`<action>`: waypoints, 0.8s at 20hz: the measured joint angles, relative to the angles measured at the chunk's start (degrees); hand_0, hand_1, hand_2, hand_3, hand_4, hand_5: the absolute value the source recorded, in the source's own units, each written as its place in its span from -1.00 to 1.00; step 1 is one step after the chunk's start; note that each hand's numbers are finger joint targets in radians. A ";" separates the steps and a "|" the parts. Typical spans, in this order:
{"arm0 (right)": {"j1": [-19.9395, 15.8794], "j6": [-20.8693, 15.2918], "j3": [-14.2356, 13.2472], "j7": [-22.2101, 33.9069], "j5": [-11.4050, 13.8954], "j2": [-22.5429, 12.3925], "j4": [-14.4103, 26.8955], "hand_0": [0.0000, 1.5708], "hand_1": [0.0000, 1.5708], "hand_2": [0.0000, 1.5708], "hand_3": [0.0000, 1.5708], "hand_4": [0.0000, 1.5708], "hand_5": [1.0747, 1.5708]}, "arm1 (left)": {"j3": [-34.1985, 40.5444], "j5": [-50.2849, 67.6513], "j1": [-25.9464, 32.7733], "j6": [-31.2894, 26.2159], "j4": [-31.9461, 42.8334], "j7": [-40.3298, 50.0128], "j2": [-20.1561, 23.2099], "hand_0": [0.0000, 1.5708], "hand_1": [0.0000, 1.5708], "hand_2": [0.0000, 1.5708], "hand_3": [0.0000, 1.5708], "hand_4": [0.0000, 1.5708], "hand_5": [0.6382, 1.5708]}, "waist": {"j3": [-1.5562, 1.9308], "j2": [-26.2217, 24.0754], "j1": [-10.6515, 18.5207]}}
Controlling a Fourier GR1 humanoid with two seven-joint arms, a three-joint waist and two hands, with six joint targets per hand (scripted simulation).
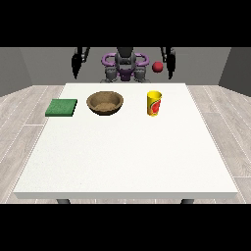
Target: Pick the cup and pour the ball into the bowl, then pick the bowl and place it on the pad
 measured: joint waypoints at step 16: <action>-5.93 -16.52 17.78 20.40 -0.89 7.22 -11.61 -1.00 -1.00 -1.00 -1.00 -0.27 1.00 | 1.11 14.45 -2.03 0.24 -13.33 18.43 -4.29 -1.00 -1.00 -1.00 -1.00 -1.00 0.93 | -1.15 -28.22 4.72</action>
